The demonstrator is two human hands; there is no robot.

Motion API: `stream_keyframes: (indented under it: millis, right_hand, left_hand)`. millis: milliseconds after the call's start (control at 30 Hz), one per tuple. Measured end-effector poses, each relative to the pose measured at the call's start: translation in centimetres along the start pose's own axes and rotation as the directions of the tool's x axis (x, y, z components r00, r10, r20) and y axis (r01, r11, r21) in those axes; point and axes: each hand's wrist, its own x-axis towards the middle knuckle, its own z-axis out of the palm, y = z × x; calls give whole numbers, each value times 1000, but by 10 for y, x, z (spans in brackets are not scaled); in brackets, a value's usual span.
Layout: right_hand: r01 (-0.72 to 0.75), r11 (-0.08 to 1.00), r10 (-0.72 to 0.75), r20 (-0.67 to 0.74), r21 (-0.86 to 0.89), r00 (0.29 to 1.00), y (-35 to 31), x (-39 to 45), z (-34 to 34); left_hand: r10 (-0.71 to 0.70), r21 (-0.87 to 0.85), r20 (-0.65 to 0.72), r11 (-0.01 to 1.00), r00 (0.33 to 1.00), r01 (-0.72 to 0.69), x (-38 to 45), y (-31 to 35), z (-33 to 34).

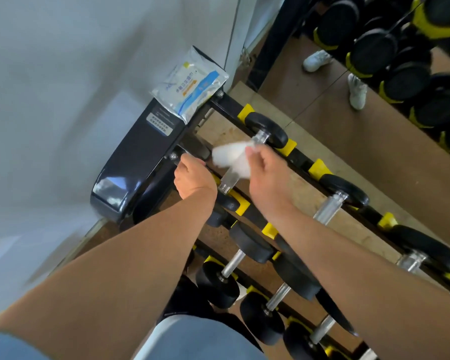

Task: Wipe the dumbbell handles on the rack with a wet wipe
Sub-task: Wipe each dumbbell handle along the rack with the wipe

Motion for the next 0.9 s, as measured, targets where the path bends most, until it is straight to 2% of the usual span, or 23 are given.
stream_keyframes:
  millis: [33,67,100,133,167,200,233,333,400,500,567,600,633,667,700,733,767,800,833,867,900]
  right_hand:
    - [98,994,-101,-88,-38,991,-8,14,-5]
    - [233,963,-247,-100,-134,964,-11,30,-8]
    - [387,883,-404,-10,-267,915,-7,44,-9]
    - [542,738,-521,171,-401,836,3,57,-9]
    - [658,571,-549,368,-491,750,16,66,-8]
    - [711,448,-508,501,-542,701,28,71,-7]
    - [713,400,-445,558,-575,700,38,73,-5]
    - [618,486,-360,503,-618,786,34,57,4]
    - [573,559,-326,477,-599,816,21,34,13]
    - [465,686,-170,498,-560,850,5,1,24]
    - [275,849,-45,457,-451,888,-5,-2,23]
    - [157,924,-12,383,-349,924,-11,5,21]
    - [126,954,-57,247,-273,967,-15,16,16]
    - [186,942,-161,109,-281,981,-17,29,11]
    - [273,896,-277,41,-350,960,-18,42,7]
    - [370,819,-370,89,-439,925,-16,52,4]
    - [469,703,-395,255,-534,883,-13,61,2]
    - [567,565,-344,453,-600,822,-7,66,1]
    - [632,447,-251,590,-633,767,0,68,3]
    - [663,359,-172,652,-656,738,2,67,5]
    - [667,319,-125,667,-674,734,1,64,7]
  left_hand:
    - [0,12,11,1000,1000,0,-1,0,0]
    - [-1,22,21,1000,1000,1,-1,0,0]
    - [-1,33,29,999,1000,0,0,0,0]
    - [1,45,35,999,999,-3,1,0,0]
    - [3,54,38,999,999,-5,2,1,0]
    - [4,64,40,998,999,-7,3,1,0]
    - [6,75,43,997,999,-9,2,1,1]
    - [8,89,54,996,999,-13,4,1,2]
    - [-3,79,52,997,999,-1,4,2,1]
    - [-20,86,58,996,998,15,4,3,0]
    - [-2,88,60,996,998,-3,4,2,0]
    - [-2,90,70,996,998,-4,5,2,-1]
    - [-14,81,76,997,997,8,6,1,-1]
    - [-33,62,76,998,997,28,6,2,-1]
    - [-53,39,73,998,996,50,6,2,0]
    - [-61,19,66,998,996,59,7,2,0]
    - [-58,5,56,998,997,58,6,2,-1]
    - [-53,-8,45,999,998,53,6,1,-1]
    - [-51,-24,29,998,998,52,5,0,-1]
    - [-51,-38,9,998,999,51,5,0,0]
    - [-52,-46,-9,998,999,51,5,-1,0]
